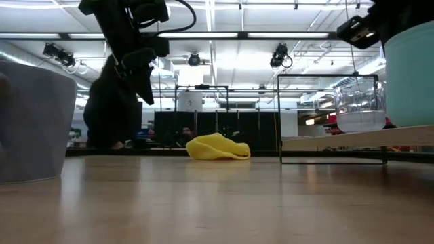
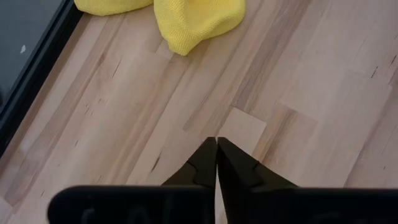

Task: Stack small to large cups/mugs on shelf
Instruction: Put the blue mug on the shelf

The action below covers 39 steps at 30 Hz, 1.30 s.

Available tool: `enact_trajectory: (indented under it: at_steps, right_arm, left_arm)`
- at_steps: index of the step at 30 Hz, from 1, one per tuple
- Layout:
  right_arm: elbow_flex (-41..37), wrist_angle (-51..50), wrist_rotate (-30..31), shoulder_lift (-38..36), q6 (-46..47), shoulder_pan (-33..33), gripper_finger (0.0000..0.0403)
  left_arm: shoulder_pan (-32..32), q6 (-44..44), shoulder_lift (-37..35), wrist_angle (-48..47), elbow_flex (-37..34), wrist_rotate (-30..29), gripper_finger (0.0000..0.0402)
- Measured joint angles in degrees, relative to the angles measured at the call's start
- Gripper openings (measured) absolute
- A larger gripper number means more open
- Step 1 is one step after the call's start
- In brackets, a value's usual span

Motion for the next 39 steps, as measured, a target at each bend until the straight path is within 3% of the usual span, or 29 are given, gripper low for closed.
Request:
enact_trajectory:
  at_steps: [14,23,34,39]
  right_arm:
    - [-0.15,-0.24,0.37,-1.65,0.52,-0.02,0.0026]
    - [-0.17,0.13,2.17,-1.47,2.20,-0.02,0.0039]
    - [-0.17,0.15,4.22,-1.47,2.53,0.00,0.0058]
    - [-0.17,0.15,5.90,-1.47,2.51,-0.02,0.0062]
  left_arm:
    - [0.00,0.06,0.01,0.43,0.00,0.02,0.0005]
    - [0.00,0.11,0.02,0.44,0.00,0.00,0.0031]
    - [0.00,0.09,0.01,0.44,0.00,0.02,0.0006]
    - [0.00,0.06,0.00,0.46,0.00,0.00,0.0026]
